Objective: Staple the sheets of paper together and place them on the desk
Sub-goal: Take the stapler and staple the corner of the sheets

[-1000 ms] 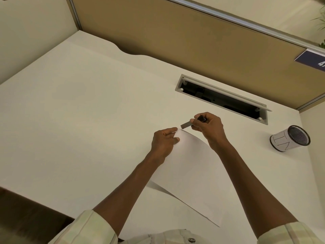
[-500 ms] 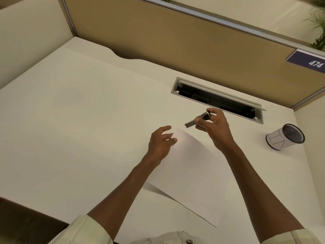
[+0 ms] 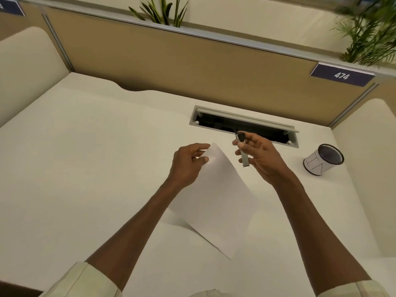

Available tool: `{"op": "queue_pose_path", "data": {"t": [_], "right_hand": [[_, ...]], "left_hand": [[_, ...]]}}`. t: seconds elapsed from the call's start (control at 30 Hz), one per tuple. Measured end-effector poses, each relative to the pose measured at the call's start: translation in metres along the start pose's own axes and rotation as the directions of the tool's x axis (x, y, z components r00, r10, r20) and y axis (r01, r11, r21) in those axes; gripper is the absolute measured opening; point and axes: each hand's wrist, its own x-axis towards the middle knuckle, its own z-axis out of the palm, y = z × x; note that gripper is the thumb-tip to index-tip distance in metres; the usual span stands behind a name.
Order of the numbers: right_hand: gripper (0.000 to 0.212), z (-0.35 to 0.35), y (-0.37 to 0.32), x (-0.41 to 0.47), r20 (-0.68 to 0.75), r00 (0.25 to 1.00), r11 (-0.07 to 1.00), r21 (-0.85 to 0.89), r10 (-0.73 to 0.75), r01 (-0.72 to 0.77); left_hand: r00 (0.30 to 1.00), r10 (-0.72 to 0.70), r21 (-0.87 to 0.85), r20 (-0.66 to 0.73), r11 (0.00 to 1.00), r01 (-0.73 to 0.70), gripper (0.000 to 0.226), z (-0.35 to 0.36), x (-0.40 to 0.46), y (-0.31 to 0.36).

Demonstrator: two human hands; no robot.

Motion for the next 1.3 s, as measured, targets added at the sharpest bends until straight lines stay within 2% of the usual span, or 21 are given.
{"op": "queue_pose_path", "data": {"t": [0.2, 0.37, 0.63, 1.03, 1.3], "right_hand": [[0.018, -0.001, -0.011, -0.013, 0.033, 0.998, 0.993, -0.104, -0.059, 0.062], [0.034, -0.001, -0.023, -0.018, 0.033, 0.986, 0.946, -0.276, -0.166, 0.169], [0.045, -0.005, -0.034, -0.021, 0.066, 0.976, 0.933, -0.287, -0.208, 0.218], [0.04, -0.008, -0.043, -0.029, 0.078, 0.964, 0.942, -0.206, -0.255, 0.266], [0.042, -0.008, -0.045, -0.026, 0.102, 0.962, 0.929, -0.252, -0.252, 0.27]], "left_hand": [[0.993, 0.085, 0.129, 0.082, 0.987, -0.095, 0.033, -0.005, 0.002, 0.027], [0.984, 0.138, 0.182, 0.112, 0.971, -0.157, 0.033, -0.008, 0.0, 0.041], [0.966, 0.215, 0.193, 0.14, 0.952, -0.24, 0.032, -0.014, -0.001, 0.053], [0.945, 0.295, 0.204, 0.141, 0.926, -0.319, 0.035, -0.019, 0.0, 0.065], [0.909, 0.401, 0.333, 0.114, 0.847, -0.415, 0.031, -0.016, 0.003, 0.07]]}}
